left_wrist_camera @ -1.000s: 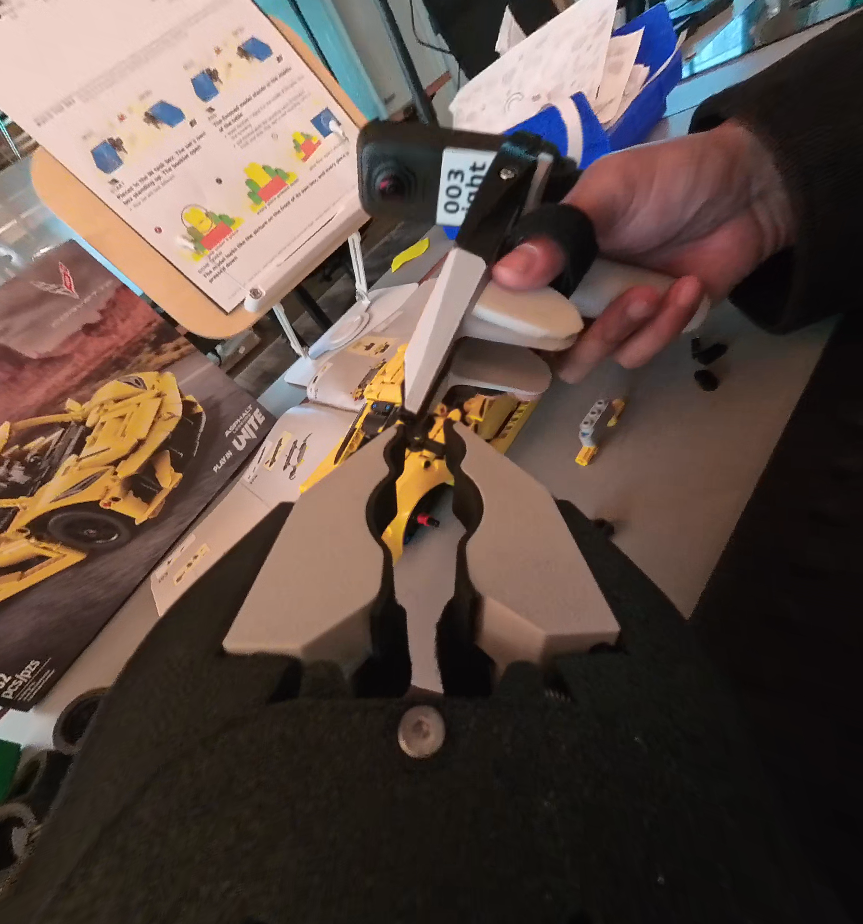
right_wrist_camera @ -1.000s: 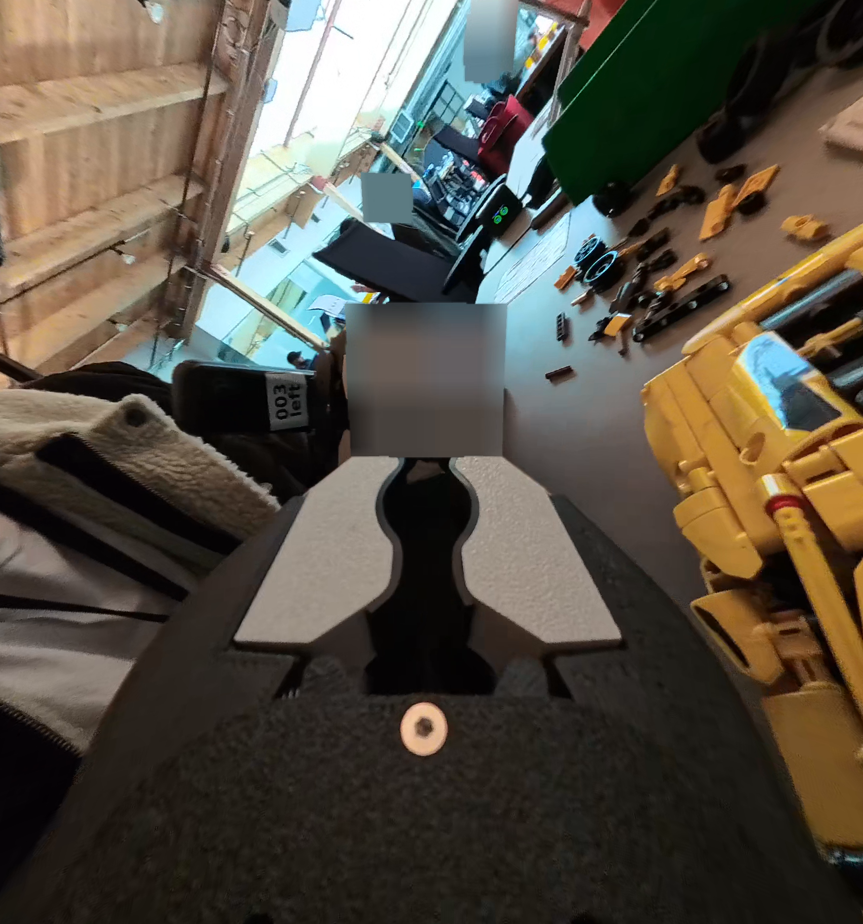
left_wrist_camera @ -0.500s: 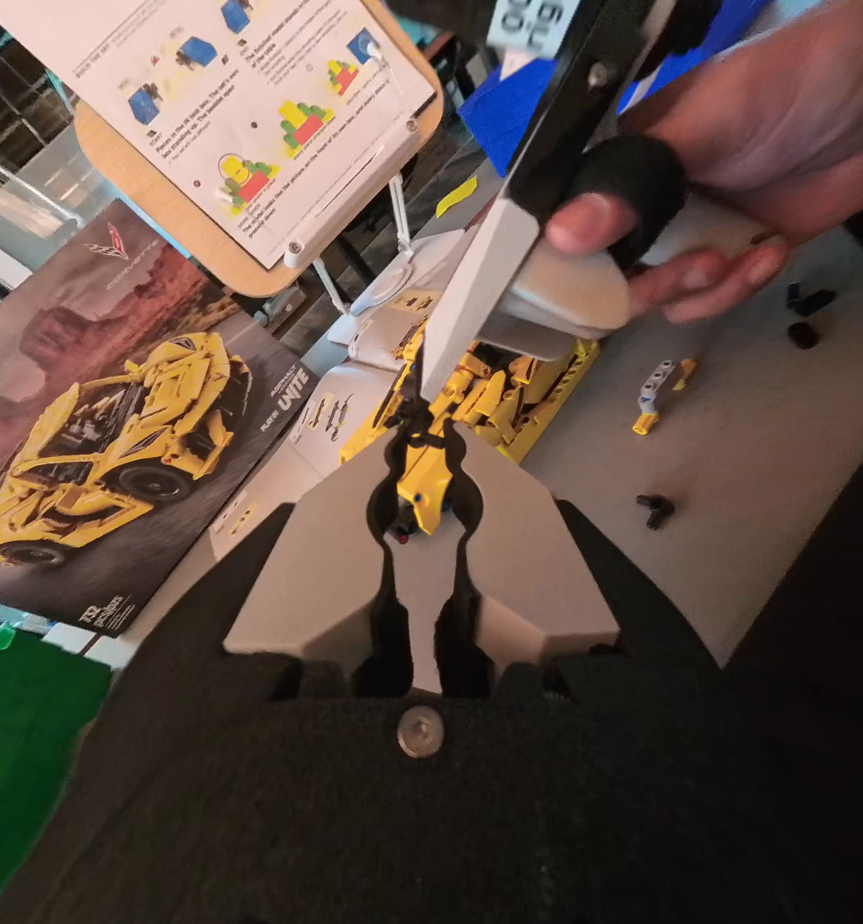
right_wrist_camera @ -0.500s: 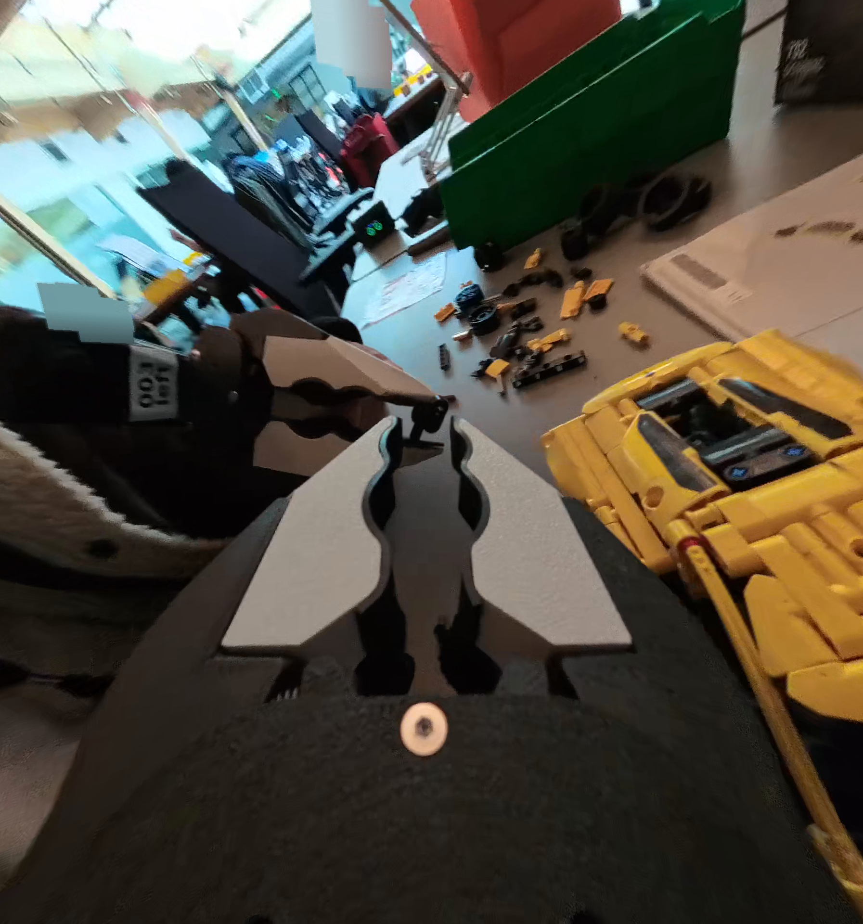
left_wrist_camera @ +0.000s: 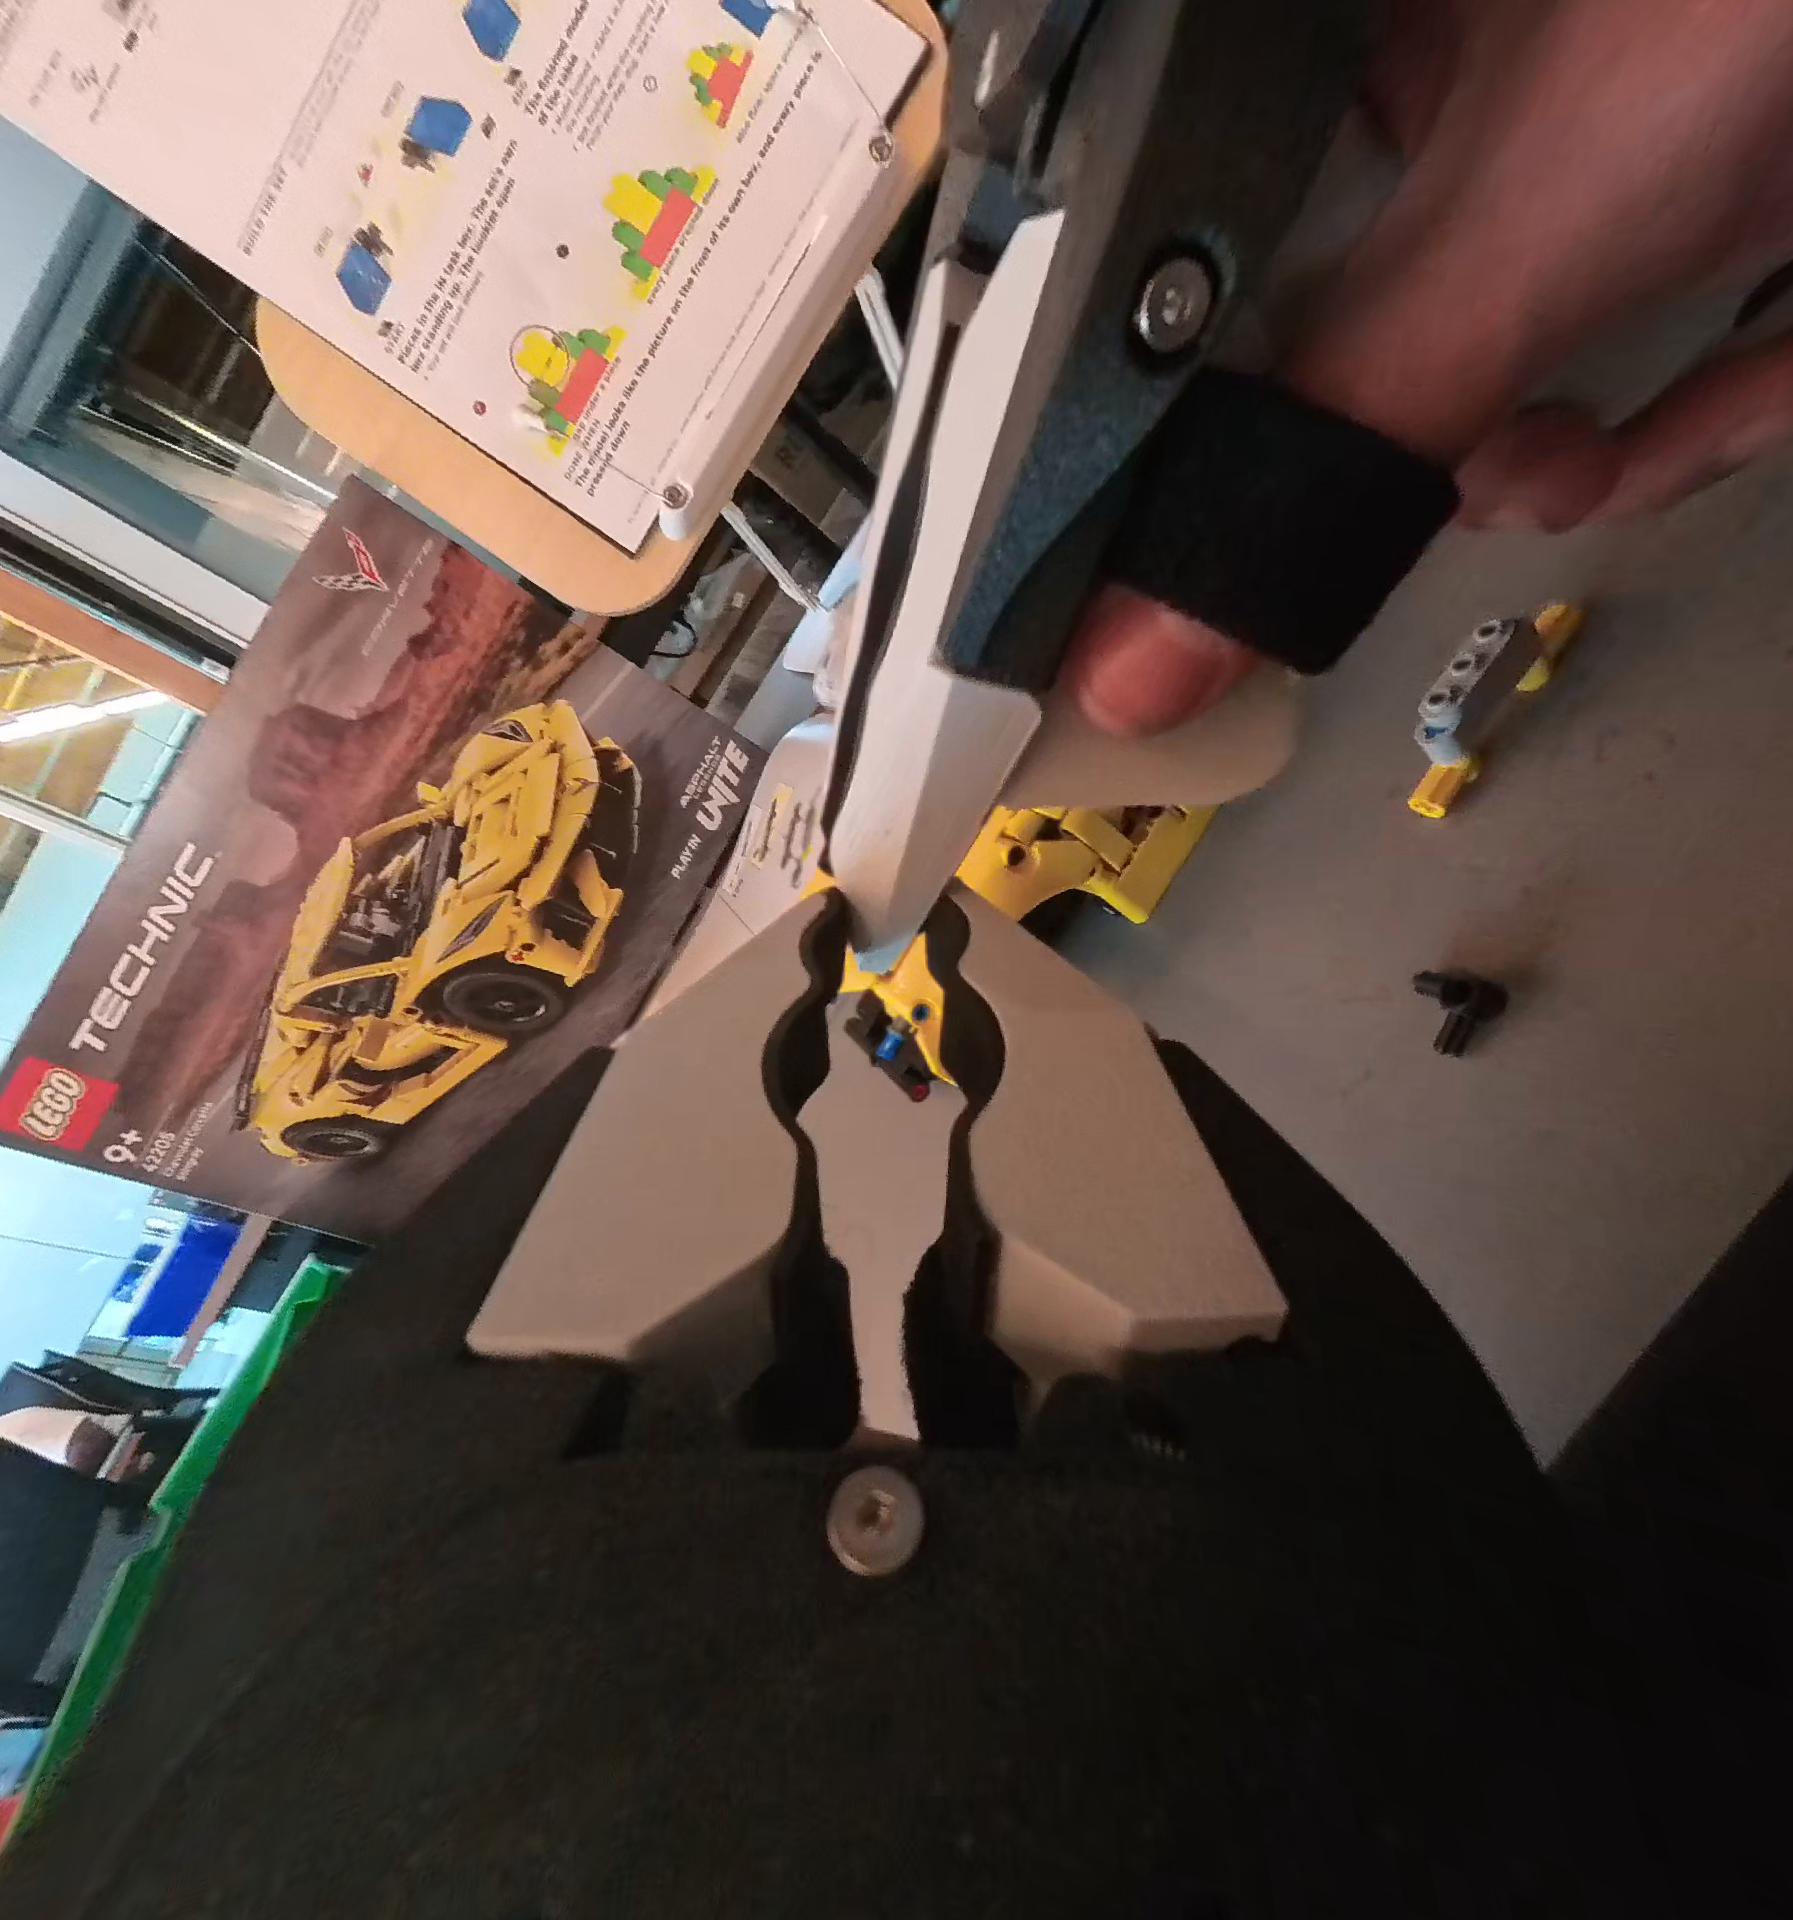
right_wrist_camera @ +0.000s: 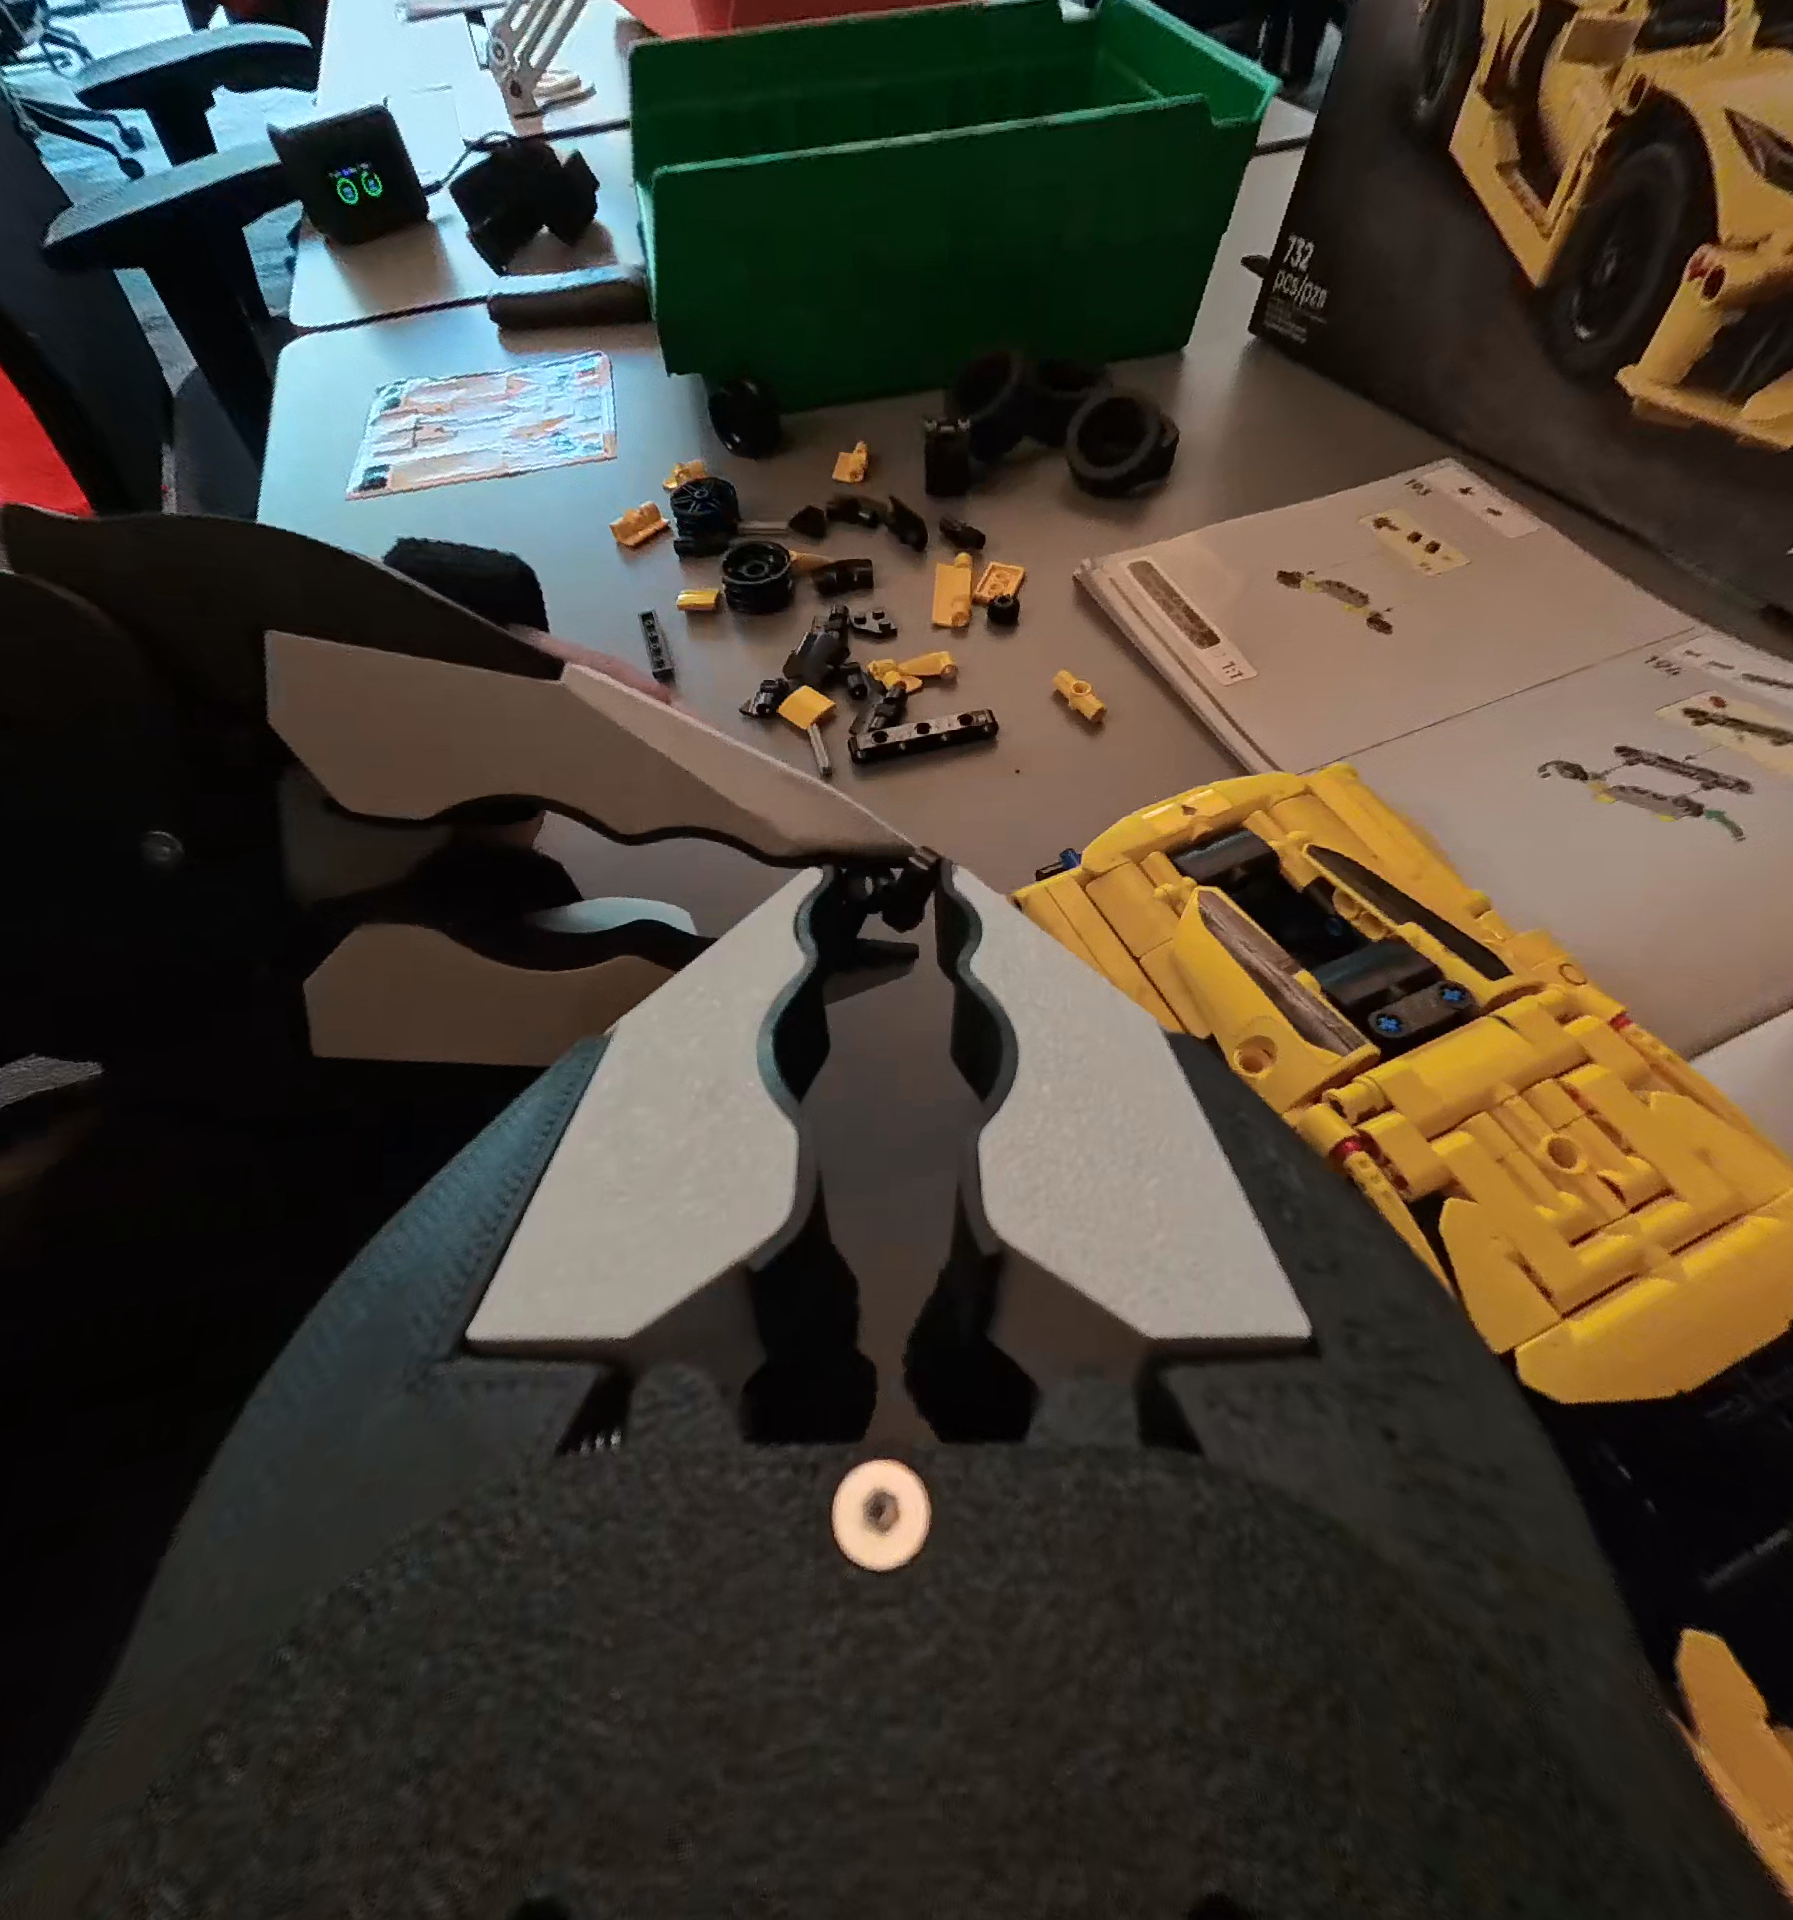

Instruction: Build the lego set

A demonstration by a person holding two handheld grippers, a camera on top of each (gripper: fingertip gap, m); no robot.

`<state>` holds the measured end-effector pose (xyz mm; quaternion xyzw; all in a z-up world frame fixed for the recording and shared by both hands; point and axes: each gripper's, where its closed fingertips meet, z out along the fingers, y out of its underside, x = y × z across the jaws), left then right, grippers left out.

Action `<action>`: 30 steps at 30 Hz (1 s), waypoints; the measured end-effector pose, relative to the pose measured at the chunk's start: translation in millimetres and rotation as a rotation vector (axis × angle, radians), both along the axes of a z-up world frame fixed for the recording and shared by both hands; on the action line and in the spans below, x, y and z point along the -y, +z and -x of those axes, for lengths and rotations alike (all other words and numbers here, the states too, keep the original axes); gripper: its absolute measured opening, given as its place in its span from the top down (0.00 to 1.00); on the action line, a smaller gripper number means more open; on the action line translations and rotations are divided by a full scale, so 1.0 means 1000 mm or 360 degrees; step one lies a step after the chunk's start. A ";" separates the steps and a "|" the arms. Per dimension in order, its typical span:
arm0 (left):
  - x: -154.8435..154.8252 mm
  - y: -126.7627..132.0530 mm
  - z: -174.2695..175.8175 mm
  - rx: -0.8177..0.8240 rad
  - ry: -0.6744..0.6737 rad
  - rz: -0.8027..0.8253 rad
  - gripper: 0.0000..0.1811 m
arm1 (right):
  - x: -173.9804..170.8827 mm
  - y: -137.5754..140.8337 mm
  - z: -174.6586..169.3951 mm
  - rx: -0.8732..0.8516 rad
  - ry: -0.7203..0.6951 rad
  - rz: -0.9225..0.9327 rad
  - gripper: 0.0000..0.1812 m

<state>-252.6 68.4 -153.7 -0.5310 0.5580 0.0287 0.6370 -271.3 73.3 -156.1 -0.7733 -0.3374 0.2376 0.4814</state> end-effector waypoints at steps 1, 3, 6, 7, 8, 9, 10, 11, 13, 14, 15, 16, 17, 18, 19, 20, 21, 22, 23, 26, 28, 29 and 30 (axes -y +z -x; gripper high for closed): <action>0.001 0.001 0.000 0.0003 0.0000 -0.0018 0.93 | 0.000 0.002 0.000 0.0002 0.0000 -0.0023 0.91; 0.002 0.003 0.001 0.0005 -0.0003 -0.0039 0.93 | 0.002 0.003 0.001 0.0003 -0.0002 -0.0031 0.92; 0.002 0.002 0.001 -0.0016 0.0011 -0.0060 0.93 | 0.002 0.002 0.001 0.0009 -0.0014 -0.0027 0.92; 0.002 0.002 0.001 -0.0016 0.0012 -0.0060 0.93 | 0.002 0.002 0.002 0.0012 -0.0015 -0.0032 0.92; 0.002 0.002 0.001 -0.0015 0.0012 -0.0060 0.93 | 0.002 0.002 0.002 0.0013 -0.0015 -0.0026 0.92; 0.002 0.003 0.001 -0.0015 0.0012 -0.0065 0.93 | 0.002 0.002 0.002 -0.0002 -0.0013 -0.0022 0.92; 0.002 0.003 0.001 -0.0018 0.0013 -0.0071 0.93 | 0.003 0.002 0.002 -0.0002 -0.0007 -0.0021 0.92; 0.002 0.003 0.001 -0.0022 0.0015 -0.0076 0.93 | 0.003 0.002 0.002 0.0009 -0.0010 -0.0020 0.92; 0.002 0.003 0.002 -0.0018 0.0017 -0.0074 0.93 | 0.003 0.002 0.002 0.0012 -0.0014 -0.0028 0.92; 0.002 0.003 0.002 -0.0011 0.0014 -0.0065 0.93 | 0.002 0.002 0.002 0.0000 -0.0015 -0.0020 0.92; 0.001 0.004 0.002 0.0004 0.0010 -0.0052 0.93 | 0.002 0.003 0.002 -0.0013 -0.0018 -0.0015 0.92; 0.001 0.006 0.002 0.0036 -0.0003 -0.0037 0.93 | 0.001 0.005 0.002 -0.0042 -0.0019 -0.0013 0.92; 0.002 0.008 0.002 0.0080 -0.0029 -0.0010 0.92 | 0.001 0.008 0.002 -0.0074 -0.0005 -0.0005 0.92; 0.002 0.008 0.001 0.0120 -0.0067 0.0033 0.92 | 0.001 0.008 0.001 -0.0091 0.0018 0.0028 0.92; 0.003 0.006 0.000 0.0147 -0.0109 0.0085 0.92 | 0.002 0.007 0.000 -0.0121 0.0063 0.0088 0.92; 0.006 0.007 -0.001 0.0178 -0.0155 0.0124 0.91 | 0.007 0.006 0.001 -0.0185 0.0154 0.0172 0.92; 0.011 0.010 -0.001 0.0218 -0.0210 0.0146 0.86 | 0.017 0.007 0.002 -0.0237 0.0297 0.0254 0.92; 0.016 0.010 -0.003 0.0238 -0.0264 0.0182 0.79 | 0.025 0.005 -0.002 -0.0227 0.0393 0.0306 0.92; 0.021 0.008 -0.005 0.0234 -0.0316 0.0223 0.78 | 0.030 0.004 -0.006 -0.0200 0.0455 0.0319 0.92; 0.042 0.006 -0.013 0.0217 -0.0503 0.0239 0.79 | 0.048 -0.001 -0.011 -0.0119 0.0672 0.0377 0.91; 0.054 0.003 -0.017 0.0195 -0.0599 0.0283 0.83 | 0.058 -0.003 -0.012 -0.0107 0.0774 0.0399 0.91; 0.056 0.002 -0.017 0.0193 -0.0619 0.0294 0.84 | 0.060 -0.002 -0.012 -0.0108 0.0796 0.0387 0.91; 0.057 0.002 -0.018 0.0191 -0.0626 0.0298 0.86 | 0.060 -0.001 -0.013 -0.0099 0.0804 0.0359 0.91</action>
